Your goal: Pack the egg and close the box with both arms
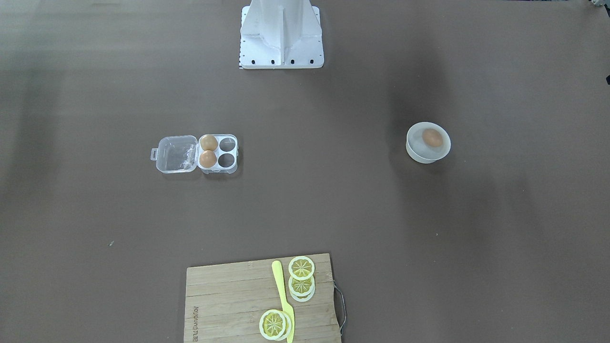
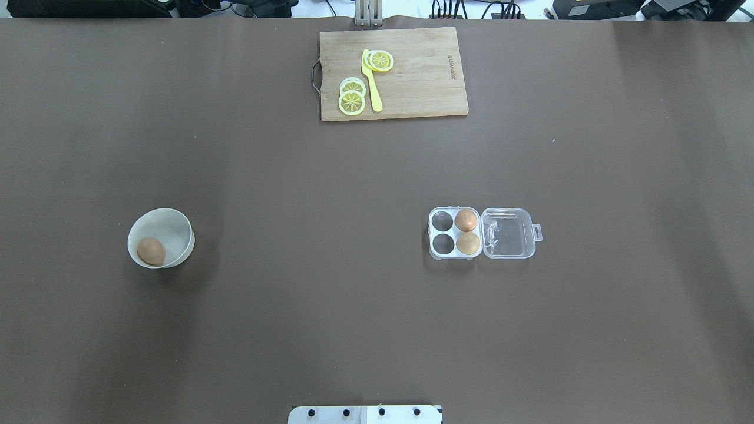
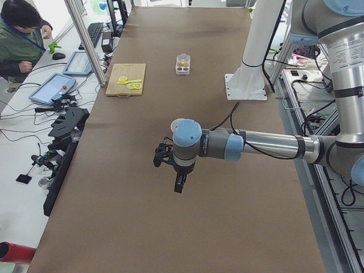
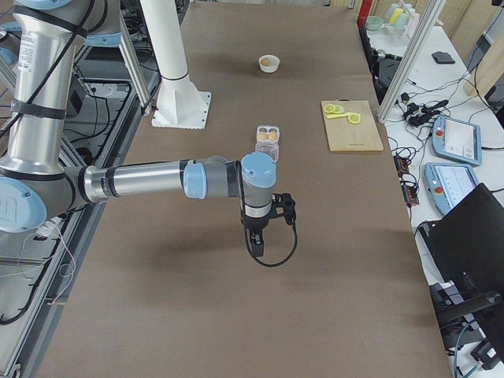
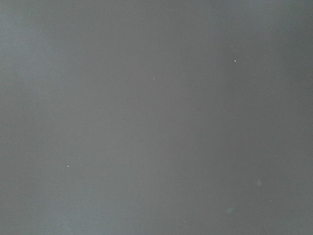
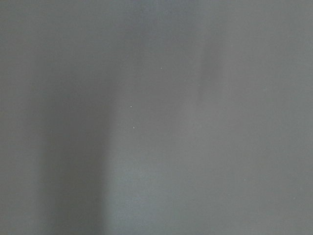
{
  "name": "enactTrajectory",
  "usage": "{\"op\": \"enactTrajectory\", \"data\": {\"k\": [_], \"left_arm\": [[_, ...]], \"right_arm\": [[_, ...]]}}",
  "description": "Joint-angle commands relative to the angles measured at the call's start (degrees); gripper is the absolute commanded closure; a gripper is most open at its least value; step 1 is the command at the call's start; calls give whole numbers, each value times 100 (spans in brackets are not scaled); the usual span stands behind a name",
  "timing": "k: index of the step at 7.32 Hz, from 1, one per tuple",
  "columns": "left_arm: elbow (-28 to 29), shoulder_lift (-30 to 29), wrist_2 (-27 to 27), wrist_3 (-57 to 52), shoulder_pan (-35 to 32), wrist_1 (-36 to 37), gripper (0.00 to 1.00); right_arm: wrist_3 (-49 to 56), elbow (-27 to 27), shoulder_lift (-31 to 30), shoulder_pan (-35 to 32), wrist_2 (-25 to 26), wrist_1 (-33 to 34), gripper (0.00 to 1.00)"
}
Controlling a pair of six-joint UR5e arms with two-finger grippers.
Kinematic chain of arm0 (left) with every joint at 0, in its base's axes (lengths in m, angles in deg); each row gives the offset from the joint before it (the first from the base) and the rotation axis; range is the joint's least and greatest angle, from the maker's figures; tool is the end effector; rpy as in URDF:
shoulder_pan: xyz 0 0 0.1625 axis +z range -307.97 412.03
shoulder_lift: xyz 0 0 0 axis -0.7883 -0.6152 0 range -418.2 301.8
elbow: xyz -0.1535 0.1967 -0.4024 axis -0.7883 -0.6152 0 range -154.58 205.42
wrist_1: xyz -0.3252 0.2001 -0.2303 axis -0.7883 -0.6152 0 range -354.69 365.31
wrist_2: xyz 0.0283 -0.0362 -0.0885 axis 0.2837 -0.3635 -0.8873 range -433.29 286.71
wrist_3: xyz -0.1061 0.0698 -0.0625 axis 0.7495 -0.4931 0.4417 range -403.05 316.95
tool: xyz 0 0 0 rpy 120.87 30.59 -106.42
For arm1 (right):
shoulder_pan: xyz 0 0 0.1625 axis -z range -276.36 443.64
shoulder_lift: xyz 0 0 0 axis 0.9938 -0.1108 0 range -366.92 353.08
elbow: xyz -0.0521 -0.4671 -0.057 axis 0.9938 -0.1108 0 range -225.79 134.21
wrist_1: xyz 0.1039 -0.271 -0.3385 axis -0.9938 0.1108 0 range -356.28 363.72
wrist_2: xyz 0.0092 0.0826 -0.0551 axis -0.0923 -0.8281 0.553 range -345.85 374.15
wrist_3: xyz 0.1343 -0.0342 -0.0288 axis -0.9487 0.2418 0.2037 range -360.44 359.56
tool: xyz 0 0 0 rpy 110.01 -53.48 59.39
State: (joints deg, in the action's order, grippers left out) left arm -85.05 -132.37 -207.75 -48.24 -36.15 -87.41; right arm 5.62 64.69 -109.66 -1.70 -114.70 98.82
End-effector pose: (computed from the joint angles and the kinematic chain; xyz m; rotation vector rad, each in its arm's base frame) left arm -0.0211 -0.4077 0.6709 0.1450 0.7718 0.1658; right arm 0.0101 -0.4241 0.6725 0.0526 -0.6784 -0.1955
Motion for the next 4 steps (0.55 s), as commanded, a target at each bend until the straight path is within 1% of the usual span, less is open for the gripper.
{"op": "enactTrajectory", "data": {"k": [1, 4], "left_arm": [[0, -26, 7, 0, 20, 0, 1], [-35, -44, 7, -17, 2, -9, 1]], "right_arm": [[0, -9, 0, 0, 0, -9, 0], [9, 9, 0, 0, 0, -9, 0]]}}
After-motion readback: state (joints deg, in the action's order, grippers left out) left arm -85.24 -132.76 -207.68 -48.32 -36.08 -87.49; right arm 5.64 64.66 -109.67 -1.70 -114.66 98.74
